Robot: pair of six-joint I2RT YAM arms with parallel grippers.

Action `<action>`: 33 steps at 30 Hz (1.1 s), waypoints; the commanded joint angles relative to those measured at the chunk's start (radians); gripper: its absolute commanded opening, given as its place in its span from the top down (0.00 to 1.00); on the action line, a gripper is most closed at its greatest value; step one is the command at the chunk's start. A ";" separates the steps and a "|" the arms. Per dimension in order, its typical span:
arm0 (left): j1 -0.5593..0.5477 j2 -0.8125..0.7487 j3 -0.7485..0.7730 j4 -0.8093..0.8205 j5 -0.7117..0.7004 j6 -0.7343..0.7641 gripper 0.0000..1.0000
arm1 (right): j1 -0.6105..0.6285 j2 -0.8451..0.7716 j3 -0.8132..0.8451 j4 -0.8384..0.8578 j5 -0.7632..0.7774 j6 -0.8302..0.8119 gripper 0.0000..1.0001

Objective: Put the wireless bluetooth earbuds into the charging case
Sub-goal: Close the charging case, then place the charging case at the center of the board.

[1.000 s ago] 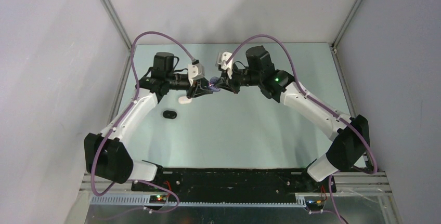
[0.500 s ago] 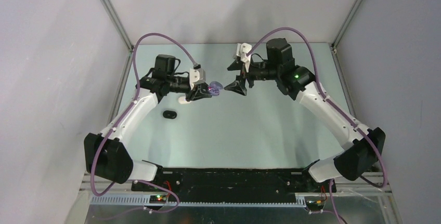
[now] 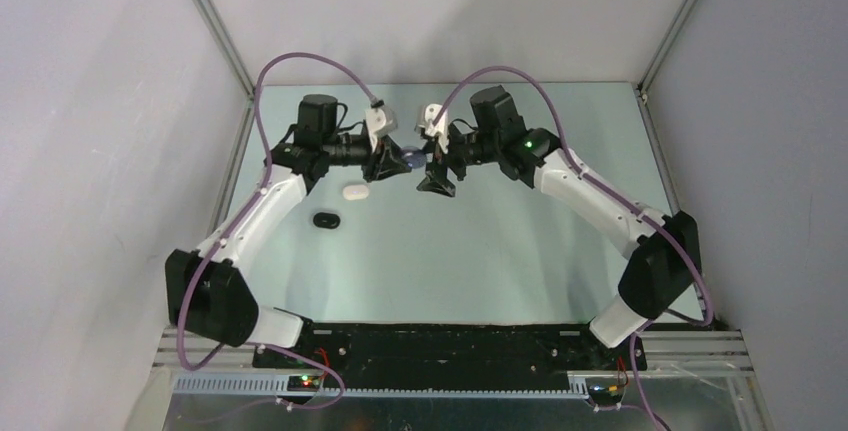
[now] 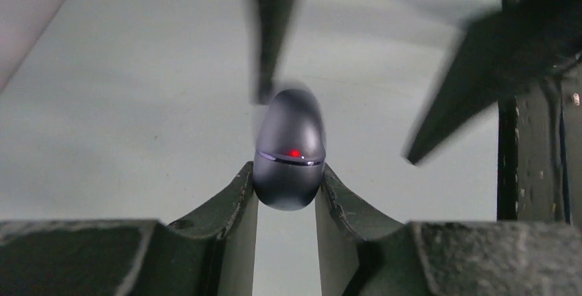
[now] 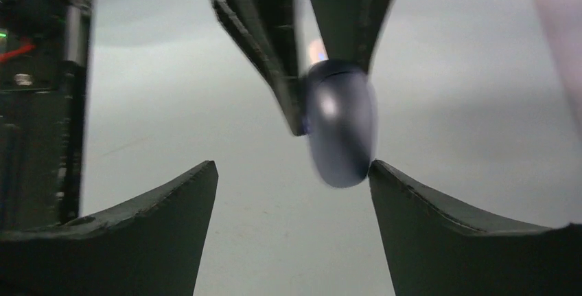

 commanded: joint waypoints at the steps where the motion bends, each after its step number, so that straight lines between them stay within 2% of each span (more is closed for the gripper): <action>1: 0.027 0.099 0.041 0.259 -0.156 -0.502 1.00 | 0.073 -0.119 -0.076 0.083 0.258 -0.034 0.14; 3: 0.028 0.135 0.042 0.207 -0.156 -0.510 1.00 | 0.067 -0.152 -0.140 0.143 0.485 0.024 0.11; 7: 0.024 0.221 0.020 0.129 -0.158 -0.493 0.99 | -0.040 -0.204 -0.252 0.126 0.536 0.087 0.08; 10: 0.021 0.323 0.006 0.113 -0.113 -0.523 0.97 | -0.122 -0.211 -0.298 0.048 0.485 0.183 0.08; 11: 0.019 0.351 0.025 0.100 -0.085 -0.538 0.96 | -0.166 -0.213 -0.306 0.029 0.422 0.202 0.08; 14: 0.012 0.512 0.090 -0.017 -0.008 -0.584 0.96 | -0.220 -0.229 -0.349 0.025 0.342 0.273 0.02; 17: 0.001 0.651 0.172 -0.145 0.020 -0.558 0.94 | -0.264 -0.246 -0.372 0.029 0.304 0.322 0.01; 19: -0.002 0.713 0.235 -0.258 -0.009 -0.518 0.85 | -0.280 -0.255 -0.375 0.028 0.290 0.346 0.01; 20: -0.003 0.728 0.253 -0.319 -0.051 -0.504 0.71 | -0.287 -0.258 -0.375 0.027 0.279 0.351 0.01; 21: -0.002 0.744 0.289 -0.344 -0.076 -0.494 0.63 | -0.292 -0.262 -0.369 0.016 0.271 0.349 0.01; 22: -0.002 0.747 0.305 -0.390 -0.122 -0.485 0.37 | -0.298 -0.263 -0.363 0.005 0.252 0.344 0.01; 23: 0.000 0.739 0.338 -0.413 -0.149 -0.468 0.19 | -0.301 -0.263 -0.340 -0.026 0.242 0.323 0.01; 24: 0.003 0.729 0.353 -0.446 -0.217 -0.462 0.05 | -0.306 -0.263 -0.327 -0.042 0.234 0.312 0.01; 25: 0.006 0.700 0.384 -0.470 -0.292 -0.455 0.02 | -0.308 -0.265 -0.301 -0.071 0.240 0.296 0.01; 28: 0.033 0.605 0.460 -0.499 -0.418 -0.434 0.01 | -0.313 -0.278 -0.261 -0.072 0.352 0.308 0.01; 30: 0.047 0.540 0.499 -0.503 -0.480 -0.407 0.00 | -0.313 -0.282 -0.245 -0.046 0.456 0.383 0.01; 33: 0.057 0.431 0.520 -0.426 -0.550 -0.360 0.00 | -0.312 -0.277 -0.205 -0.007 0.637 0.479 0.01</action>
